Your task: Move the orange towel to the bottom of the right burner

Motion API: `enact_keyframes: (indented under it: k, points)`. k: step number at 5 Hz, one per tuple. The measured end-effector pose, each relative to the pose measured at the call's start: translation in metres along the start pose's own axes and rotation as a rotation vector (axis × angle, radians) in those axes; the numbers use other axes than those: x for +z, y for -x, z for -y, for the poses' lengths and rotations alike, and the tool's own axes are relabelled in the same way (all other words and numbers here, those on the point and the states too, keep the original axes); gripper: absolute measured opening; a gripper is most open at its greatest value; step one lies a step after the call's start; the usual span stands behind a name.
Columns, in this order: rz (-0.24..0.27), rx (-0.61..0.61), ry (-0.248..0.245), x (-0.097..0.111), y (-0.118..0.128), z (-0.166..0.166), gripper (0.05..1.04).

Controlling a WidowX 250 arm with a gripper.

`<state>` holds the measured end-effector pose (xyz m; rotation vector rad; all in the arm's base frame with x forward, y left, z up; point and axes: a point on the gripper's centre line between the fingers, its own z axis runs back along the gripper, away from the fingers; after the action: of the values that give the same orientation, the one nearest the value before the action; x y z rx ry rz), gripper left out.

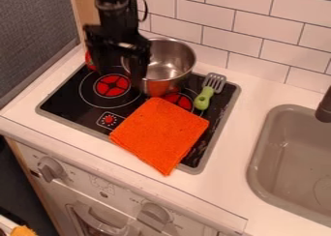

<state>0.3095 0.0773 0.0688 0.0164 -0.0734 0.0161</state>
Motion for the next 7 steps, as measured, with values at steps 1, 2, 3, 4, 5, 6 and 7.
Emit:
enact_keyframes:
  k: [1, 2, 3, 4, 5, 6, 7]
  points:
    - [-0.004, -0.05, 0.042, -0.02, 0.007, 0.018, 1.001]
    - [-0.017, -0.127, 0.041, -0.033, 0.009, 0.046, 1.001]
    - [-0.007, -0.168, 0.019, -0.035, 0.007, 0.063, 1.001]
    - [-0.018, -0.183, 0.005, -0.044, 0.006, 0.074, 1.001]
    - [-0.026, -0.168, -0.007, -0.055, 0.006, 0.072, 1.001]
    - [-0.014, -0.145, -0.003, -0.059, 0.009, 0.066, 1.001]
    - [0.009, -0.126, -0.001, -0.061, 0.015, 0.059, 1.001]
